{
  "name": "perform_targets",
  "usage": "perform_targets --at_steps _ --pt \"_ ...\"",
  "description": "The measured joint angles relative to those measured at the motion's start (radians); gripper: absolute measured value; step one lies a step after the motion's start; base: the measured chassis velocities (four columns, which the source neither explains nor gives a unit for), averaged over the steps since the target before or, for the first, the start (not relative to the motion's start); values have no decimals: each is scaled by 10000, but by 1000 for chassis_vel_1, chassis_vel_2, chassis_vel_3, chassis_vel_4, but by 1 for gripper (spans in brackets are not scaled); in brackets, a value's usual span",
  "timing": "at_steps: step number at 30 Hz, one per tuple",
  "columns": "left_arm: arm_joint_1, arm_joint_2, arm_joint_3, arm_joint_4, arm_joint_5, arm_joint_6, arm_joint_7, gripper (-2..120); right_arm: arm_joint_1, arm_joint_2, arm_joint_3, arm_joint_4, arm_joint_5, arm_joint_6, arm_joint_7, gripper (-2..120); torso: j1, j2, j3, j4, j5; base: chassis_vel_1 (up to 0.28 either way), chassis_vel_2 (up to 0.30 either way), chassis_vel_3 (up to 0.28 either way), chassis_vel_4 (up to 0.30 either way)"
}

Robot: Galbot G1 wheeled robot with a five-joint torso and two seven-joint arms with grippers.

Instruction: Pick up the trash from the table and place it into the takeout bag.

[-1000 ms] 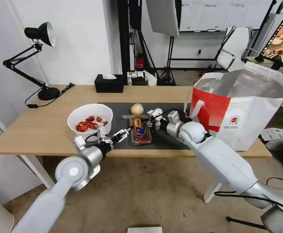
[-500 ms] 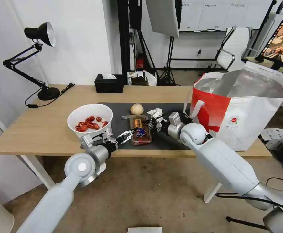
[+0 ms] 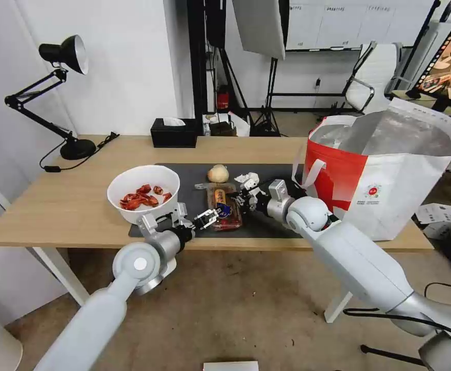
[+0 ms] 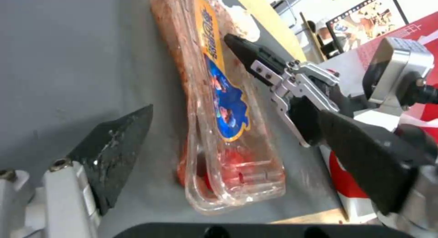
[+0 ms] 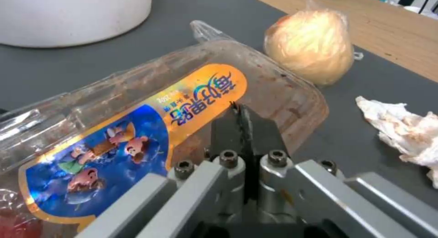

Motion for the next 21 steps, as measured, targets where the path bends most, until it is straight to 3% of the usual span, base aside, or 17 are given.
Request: perform_targets --at_steps 4,6,10,12,14,21 --pt "-41 -40 49 35 -6 -6 1 87 1 -3 0 9 2 2 0 0 0 0 0 0 0 0 0 0 0" --pt "-66 -99 99 91 -7 -37 2 74 23 -10 -5 21 12 6 2 0 0 0 0 0 -1 0 0 0 0" --pt "-73 -117 145 115 -8 -46 12 64 39 -10 -15 23 19 11 5 0 0 0 0 0 0 0 0 0 0" --pt "-79 -123 182 131 -6 -60 15 52 45 -16 -19 30 24 15 7 0 0 0 0 0 0 0 0 0 0" --pt "-80 -123 186 135 -6 -64 16 50 45 -19 -19 32 24 16 8 0 1 0 0 0 0 0 0 0 0" --pt "-97 -82 211 156 3 -99 15 21 -11 -41 -18 62 35 29 9 0 0 0 0 0 -1 0 0 0 0"
